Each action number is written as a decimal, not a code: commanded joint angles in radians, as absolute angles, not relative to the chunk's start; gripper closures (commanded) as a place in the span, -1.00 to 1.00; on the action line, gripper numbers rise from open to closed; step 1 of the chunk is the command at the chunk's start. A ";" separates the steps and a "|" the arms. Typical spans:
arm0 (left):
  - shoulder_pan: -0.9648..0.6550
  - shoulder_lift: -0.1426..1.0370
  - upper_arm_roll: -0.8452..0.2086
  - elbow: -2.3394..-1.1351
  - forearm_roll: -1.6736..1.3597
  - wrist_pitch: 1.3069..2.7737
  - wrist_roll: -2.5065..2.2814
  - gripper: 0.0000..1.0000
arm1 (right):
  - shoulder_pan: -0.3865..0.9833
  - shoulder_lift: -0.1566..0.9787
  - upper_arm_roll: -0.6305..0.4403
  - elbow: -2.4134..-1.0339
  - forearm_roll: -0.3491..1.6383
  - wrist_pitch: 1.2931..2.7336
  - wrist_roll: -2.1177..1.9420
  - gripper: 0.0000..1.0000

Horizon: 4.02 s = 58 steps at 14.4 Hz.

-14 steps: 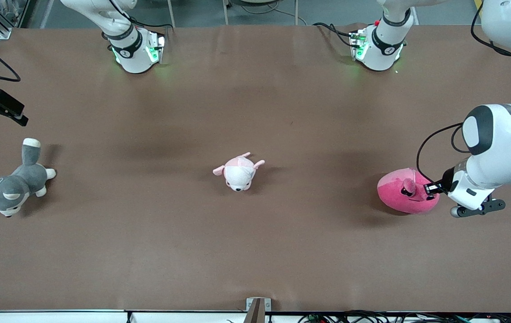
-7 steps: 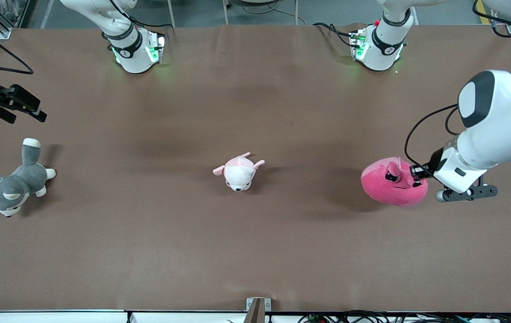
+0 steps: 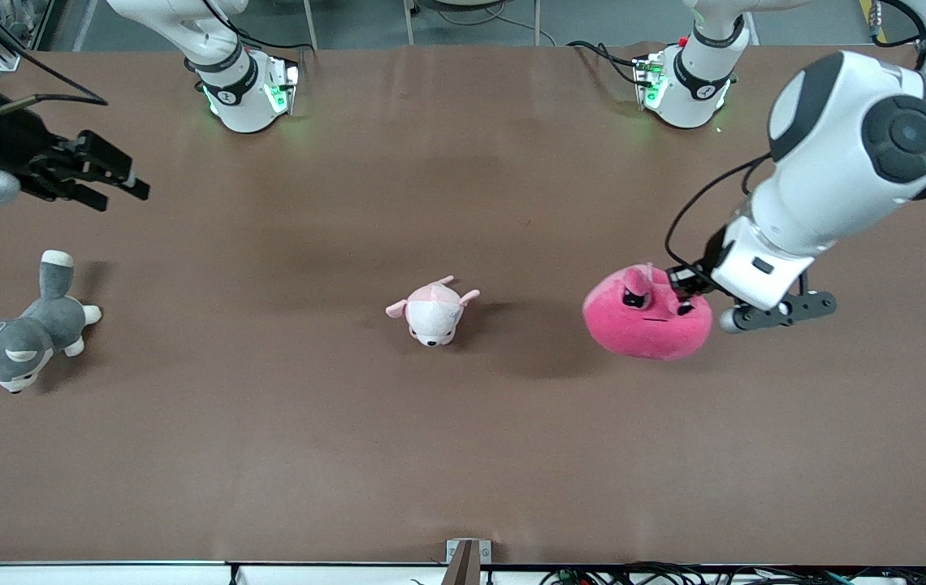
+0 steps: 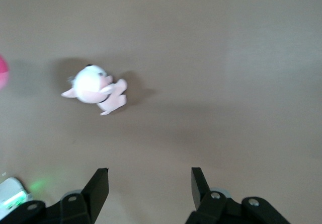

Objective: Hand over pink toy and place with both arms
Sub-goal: 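Carry the pink toy toward the middle while the right gripper approaches, then grasp the pink toy with the right gripper beside the left gripper, then open the left gripper while the right gripper pulls the pink toy away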

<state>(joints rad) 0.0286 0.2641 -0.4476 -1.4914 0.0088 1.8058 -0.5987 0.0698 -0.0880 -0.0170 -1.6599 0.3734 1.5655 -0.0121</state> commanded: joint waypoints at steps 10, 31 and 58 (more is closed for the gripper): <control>-0.090 0.337 -0.652 -1.310 0.002 1.825 -1.060 1.00 | 0.302 -0.006 -0.023 -1.661 0.706 1.718 0.054 -0.41; -0.288 0.433 -0.650 -1.302 0.000 2.083 -1.460 1.00 | 0.426 0.098 -0.025 -1.658 0.681 1.870 0.239 -0.37; -0.269 0.422 -0.638 -1.310 0.193 1.952 -1.428 -1.00 | 0.414 0.124 -0.034 -1.654 0.623 1.868 0.232 0.99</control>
<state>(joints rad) -0.2824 0.4320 -0.6417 -1.3228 0.1214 2.0170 -1.4467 0.4482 0.1333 -0.0310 -1.6602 0.6285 1.8852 0.2280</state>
